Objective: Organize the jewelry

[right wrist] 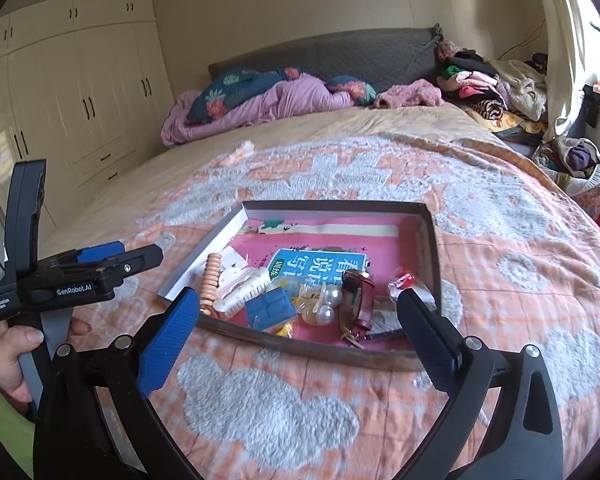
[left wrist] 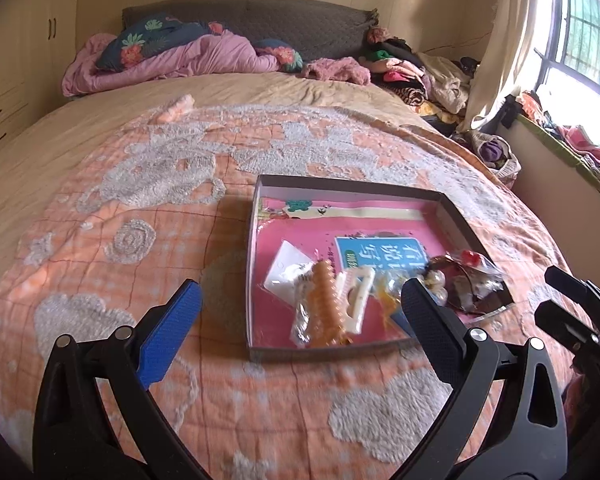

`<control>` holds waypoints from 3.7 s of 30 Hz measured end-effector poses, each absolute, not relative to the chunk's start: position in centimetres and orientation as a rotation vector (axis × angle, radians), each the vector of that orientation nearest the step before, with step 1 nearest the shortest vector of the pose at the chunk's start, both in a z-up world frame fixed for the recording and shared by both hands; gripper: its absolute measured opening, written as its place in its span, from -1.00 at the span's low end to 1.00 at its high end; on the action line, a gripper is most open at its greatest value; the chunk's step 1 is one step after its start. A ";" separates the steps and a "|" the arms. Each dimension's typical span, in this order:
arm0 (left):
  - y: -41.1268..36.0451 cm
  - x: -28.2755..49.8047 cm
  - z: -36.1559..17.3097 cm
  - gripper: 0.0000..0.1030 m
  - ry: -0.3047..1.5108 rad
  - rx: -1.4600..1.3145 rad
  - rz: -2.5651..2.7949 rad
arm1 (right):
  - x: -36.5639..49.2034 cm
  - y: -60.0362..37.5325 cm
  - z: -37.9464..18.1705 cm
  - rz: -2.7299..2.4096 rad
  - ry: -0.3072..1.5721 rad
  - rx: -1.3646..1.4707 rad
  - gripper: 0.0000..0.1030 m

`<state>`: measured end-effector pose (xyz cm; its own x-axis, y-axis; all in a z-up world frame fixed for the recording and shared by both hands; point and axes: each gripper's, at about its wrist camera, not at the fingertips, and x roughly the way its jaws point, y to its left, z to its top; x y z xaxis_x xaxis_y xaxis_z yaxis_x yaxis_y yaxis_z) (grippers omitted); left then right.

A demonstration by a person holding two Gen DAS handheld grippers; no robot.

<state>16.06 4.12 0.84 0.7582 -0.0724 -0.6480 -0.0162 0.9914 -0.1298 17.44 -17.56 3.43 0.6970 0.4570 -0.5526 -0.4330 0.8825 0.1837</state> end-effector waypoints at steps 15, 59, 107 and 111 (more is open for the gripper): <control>0.0 9.5 -1.0 0.82 0.730 -0.095 -0.106 | 12.5 -18.9 1.9 0.441 0.670 -0.007 0.91; -0.5 7.9 -2.2 0.82 0.746 -0.093 -0.115 | 11.1 -19.5 0.4 0.418 0.710 -0.003 0.91; -0.4 8.0 -2.3 0.82 0.751 -0.083 -0.104 | 11.0 -19.7 0.3 0.416 0.716 -0.002 0.91; -0.4 8.1 -2.6 0.82 0.769 -0.083 -0.119 | 11.0 -19.8 0.2 0.421 0.723 0.012 0.91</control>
<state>8.15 -0.45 -2.60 0.7121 -0.1374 -0.6885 0.0766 0.9900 -0.1184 11.00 -19.77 0.16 0.6704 0.3772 -0.6390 -0.3692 0.9166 0.1537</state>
